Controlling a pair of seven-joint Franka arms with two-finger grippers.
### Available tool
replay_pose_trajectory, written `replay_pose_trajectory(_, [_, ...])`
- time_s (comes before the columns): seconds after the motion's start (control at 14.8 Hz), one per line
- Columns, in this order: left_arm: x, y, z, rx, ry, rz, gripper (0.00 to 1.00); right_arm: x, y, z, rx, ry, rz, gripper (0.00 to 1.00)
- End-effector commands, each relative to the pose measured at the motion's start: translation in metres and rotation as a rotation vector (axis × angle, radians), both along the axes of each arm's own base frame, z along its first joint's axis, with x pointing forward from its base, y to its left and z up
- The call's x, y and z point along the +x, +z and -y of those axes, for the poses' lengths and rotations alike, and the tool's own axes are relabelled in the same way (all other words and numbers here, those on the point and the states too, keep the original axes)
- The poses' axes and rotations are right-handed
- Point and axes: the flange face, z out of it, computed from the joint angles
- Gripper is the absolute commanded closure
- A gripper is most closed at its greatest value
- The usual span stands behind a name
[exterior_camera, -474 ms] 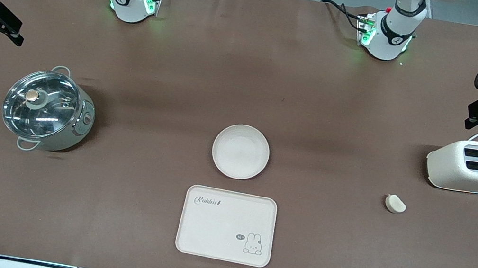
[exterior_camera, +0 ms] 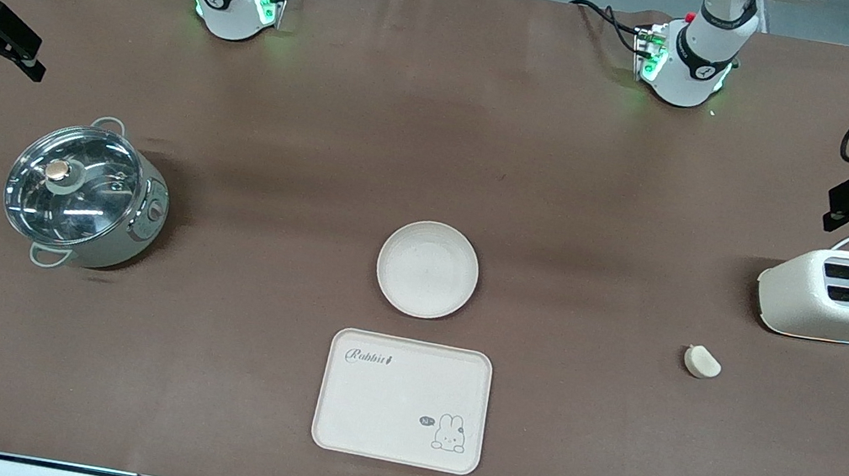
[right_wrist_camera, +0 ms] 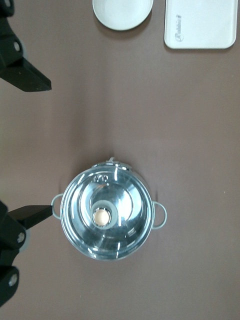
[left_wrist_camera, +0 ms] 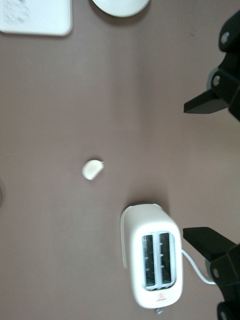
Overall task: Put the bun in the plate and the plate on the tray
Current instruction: 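Grasp the white bun with the left gripper while the right gripper reaches forward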
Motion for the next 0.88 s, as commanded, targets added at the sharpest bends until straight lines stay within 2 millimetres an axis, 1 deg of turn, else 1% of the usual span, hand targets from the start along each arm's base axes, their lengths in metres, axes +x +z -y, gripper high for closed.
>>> replay_pose_trajectory(0.0, [0.056, -0.127, -0.040, -0.001, 0.072, -0.173, 0.00, -0.003, -0.001, 0.003, 0.031, -0.013, -0.008, 0.00])
replay_pose_trajectory(0.07, [0.072, -0.165, -0.045, -0.006, 0.075, -0.176, 0.00, -0.003, -0.001, 0.002, 0.031, -0.015, -0.009, 0.00])
replay_pose_trajectory(0.14, [0.084, -0.202, -0.045, -0.005, 0.074, -0.189, 0.00, -0.002, 0.000, 0.000, 0.031, -0.012, -0.004, 0.00])
replay_pose_trajectory(0.2, [0.091, -0.240, -0.039, 0.006, 0.064, -0.217, 0.00, -0.001, -0.001, -0.002, 0.033, -0.009, 0.000, 0.00])
replay_pose_trajectory(0.27, [0.098, -0.275, -0.035, 0.009, 0.055, -0.233, 0.00, 0.004, -0.005, -0.010, 0.047, 0.003, 0.002, 0.00])
replay_pose_trajectory(0.34, [0.104, -0.306, -0.038, 0.007, 0.053, -0.227, 0.00, 0.009, -0.006, -0.019, 0.068, 0.014, 0.016, 0.00])
replay_pose_trajectory(0.41, [0.109, -0.331, -0.043, 0.001, 0.048, -0.212, 0.00, 0.014, -0.015, -0.026, 0.081, 0.022, 0.007, 0.00])
replay_pose_trajectory(0.47, [0.112, -0.349, -0.040, 0.000, 0.041, -0.203, 0.00, 0.021, -0.026, -0.032, 0.095, 0.027, -0.012, 0.00])
replay_pose_trajectory(0.54, [0.114, -0.358, -0.038, 0.001, 0.035, -0.196, 0.00, 0.028, -0.035, -0.037, 0.106, 0.027, -0.018, 0.00])
replay_pose_trajectory(0.61, [0.116, -0.362, -0.036, 0.001, 0.034, -0.185, 0.00, 0.038, -0.049, -0.041, 0.116, 0.026, -0.025, 0.00])
replay_pose_trajectory(0.68, [0.118, -0.370, -0.035, 0.002, 0.029, -0.174, 0.00, 0.049, -0.066, -0.050, 0.138, 0.026, -0.032, 0.00])
replay_pose_trajectory(0.81, [0.122, -0.384, -0.040, -0.001, 0.035, -0.140, 0.00, 0.066, -0.093, -0.069, 0.206, 0.025, -0.043, 0.00])
